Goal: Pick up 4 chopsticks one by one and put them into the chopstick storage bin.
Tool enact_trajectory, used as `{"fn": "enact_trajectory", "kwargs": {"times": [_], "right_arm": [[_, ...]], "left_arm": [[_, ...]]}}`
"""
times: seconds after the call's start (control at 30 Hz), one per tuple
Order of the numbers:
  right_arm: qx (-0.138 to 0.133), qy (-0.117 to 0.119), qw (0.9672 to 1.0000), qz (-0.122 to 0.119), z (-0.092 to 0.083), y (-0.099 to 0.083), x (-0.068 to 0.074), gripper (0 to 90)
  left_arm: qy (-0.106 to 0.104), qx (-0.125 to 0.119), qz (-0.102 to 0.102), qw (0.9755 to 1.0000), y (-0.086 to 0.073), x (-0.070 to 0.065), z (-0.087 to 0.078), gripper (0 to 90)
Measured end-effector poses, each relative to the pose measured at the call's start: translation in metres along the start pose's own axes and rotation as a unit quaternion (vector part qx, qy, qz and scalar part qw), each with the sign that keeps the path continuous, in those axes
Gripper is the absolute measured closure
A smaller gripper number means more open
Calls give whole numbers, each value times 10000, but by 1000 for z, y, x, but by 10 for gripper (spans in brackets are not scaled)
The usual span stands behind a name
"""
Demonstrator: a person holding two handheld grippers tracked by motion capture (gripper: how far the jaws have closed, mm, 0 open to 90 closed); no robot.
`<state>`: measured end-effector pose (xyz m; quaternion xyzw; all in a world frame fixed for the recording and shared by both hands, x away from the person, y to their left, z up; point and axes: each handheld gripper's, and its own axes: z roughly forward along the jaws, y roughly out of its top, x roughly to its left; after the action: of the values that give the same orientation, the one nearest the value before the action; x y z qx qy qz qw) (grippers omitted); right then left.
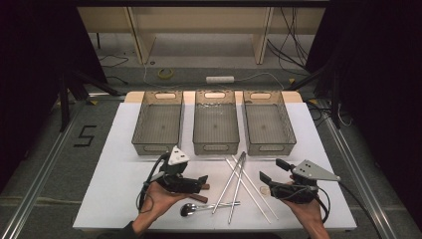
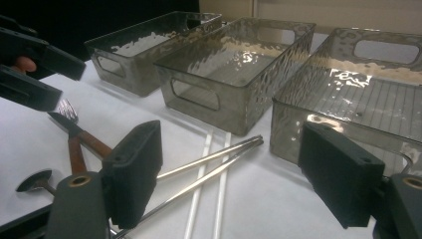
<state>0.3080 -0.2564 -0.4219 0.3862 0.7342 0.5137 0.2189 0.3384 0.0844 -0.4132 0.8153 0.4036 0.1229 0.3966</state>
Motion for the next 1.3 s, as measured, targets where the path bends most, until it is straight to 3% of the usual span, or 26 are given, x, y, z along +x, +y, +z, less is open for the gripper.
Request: {"fn": "enact_trajectory", "kwargs": {"times": [0.4, 0.57, 0.7, 1.1, 1.3], "right_arm": [[51, -22, 10000, 4, 1, -1, -1, 267], [62, -26, 10000, 17, 1, -1, -1, 267], [58, -9, 10000, 20, 1, -1, -1, 267], [81, -23, 10000, 13, 1, -1, -2, 267], [82, -18, 10000, 14, 1, -1, -2, 267]], "left_arm": [[-123, 485, 165, 9986, 11, -22, 36, 248], [-209, 759, 333, 9963, 9, -29, 53, 290], [-145, 866, 506, 9949, 9, -35, 61, 336], [-288, 1177, 494, 9914, 9, -45, 84, 500], [-209, 1265, 539, 9903, 8, -46, 90, 556]]}}
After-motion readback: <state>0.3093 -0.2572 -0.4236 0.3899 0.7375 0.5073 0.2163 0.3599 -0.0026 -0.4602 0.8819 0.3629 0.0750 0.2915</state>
